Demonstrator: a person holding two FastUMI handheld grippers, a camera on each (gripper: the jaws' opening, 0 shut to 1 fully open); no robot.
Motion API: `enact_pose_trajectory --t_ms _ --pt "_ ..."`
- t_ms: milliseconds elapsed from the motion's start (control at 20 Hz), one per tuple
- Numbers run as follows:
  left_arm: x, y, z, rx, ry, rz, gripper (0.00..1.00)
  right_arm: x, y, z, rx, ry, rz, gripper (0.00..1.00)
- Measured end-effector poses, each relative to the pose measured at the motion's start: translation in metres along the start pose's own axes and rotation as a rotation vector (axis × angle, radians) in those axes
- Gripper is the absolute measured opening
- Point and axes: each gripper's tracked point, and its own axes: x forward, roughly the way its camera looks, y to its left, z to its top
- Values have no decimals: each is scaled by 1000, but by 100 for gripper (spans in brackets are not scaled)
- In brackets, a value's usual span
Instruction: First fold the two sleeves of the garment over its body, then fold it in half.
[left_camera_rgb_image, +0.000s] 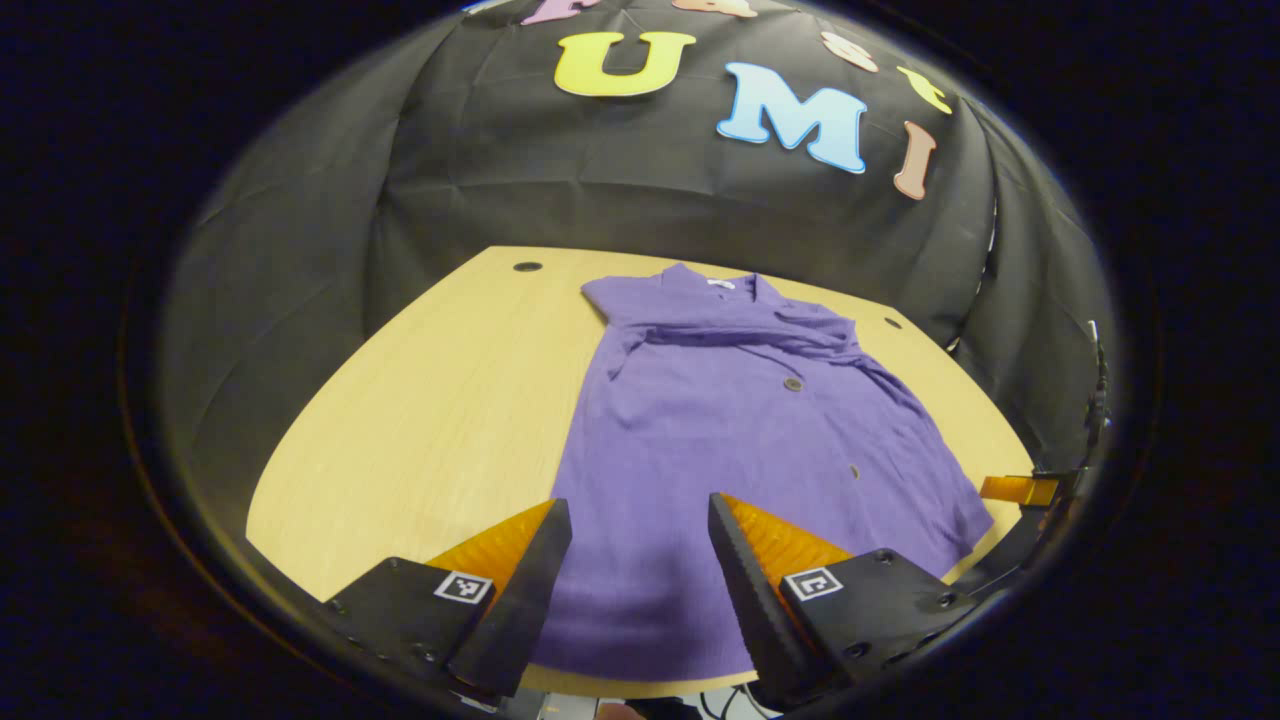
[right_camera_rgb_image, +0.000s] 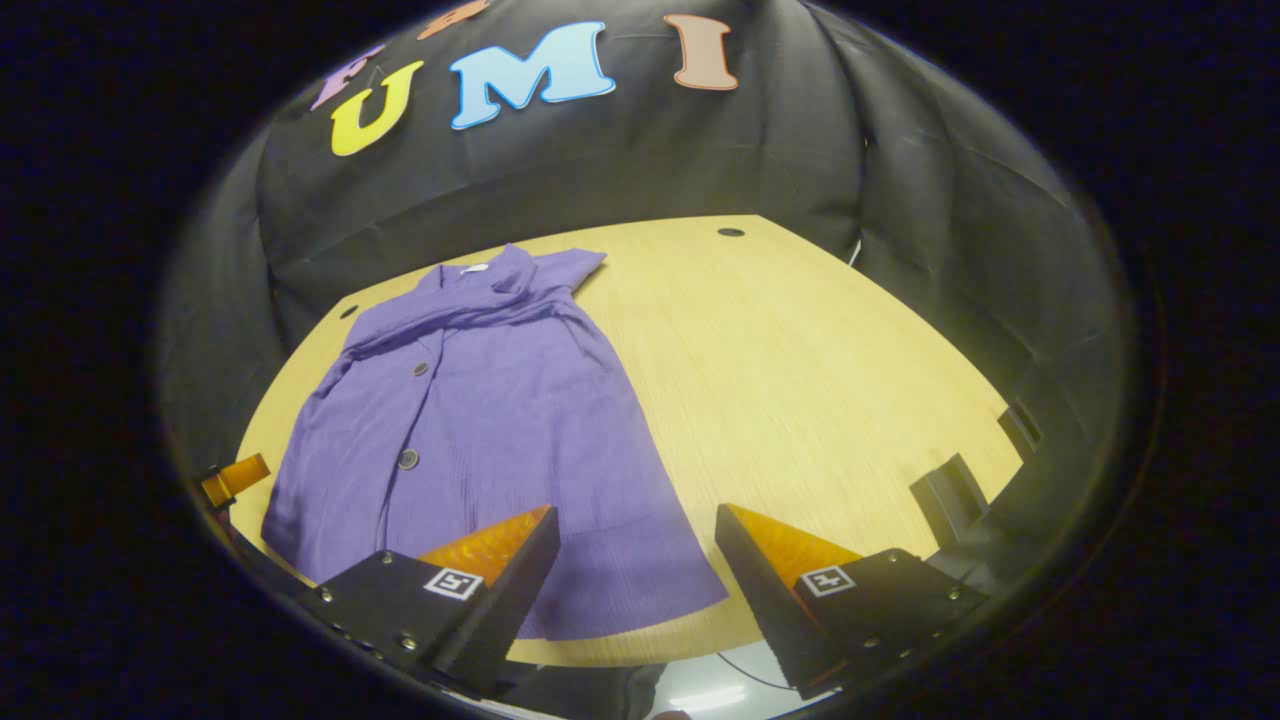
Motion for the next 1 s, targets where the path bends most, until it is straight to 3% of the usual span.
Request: enact_pose_trajectory --t_ms 250,600,800,900,950,1000 --pt "-19 28 -43 -20 57 20 89 1 -8 -14 52 21 -9 99" --pt "-17 14 -62 34 64 17 91 8 -3 -33 89 66 20 99" --pt "-15 -4 -66 40 63 14 89 6 19 -45 37 93 67 100" --pt "-13 -7 -69 59 73 33 96 8 21 -48 -10 93 46 100" --pt "-11 -11 -71 86 81 35 89 8 21 -48 -35 90 33 100" --pt "-11 -12 -74 111 84 46 90 8 20 -50 -59 96 18 100"
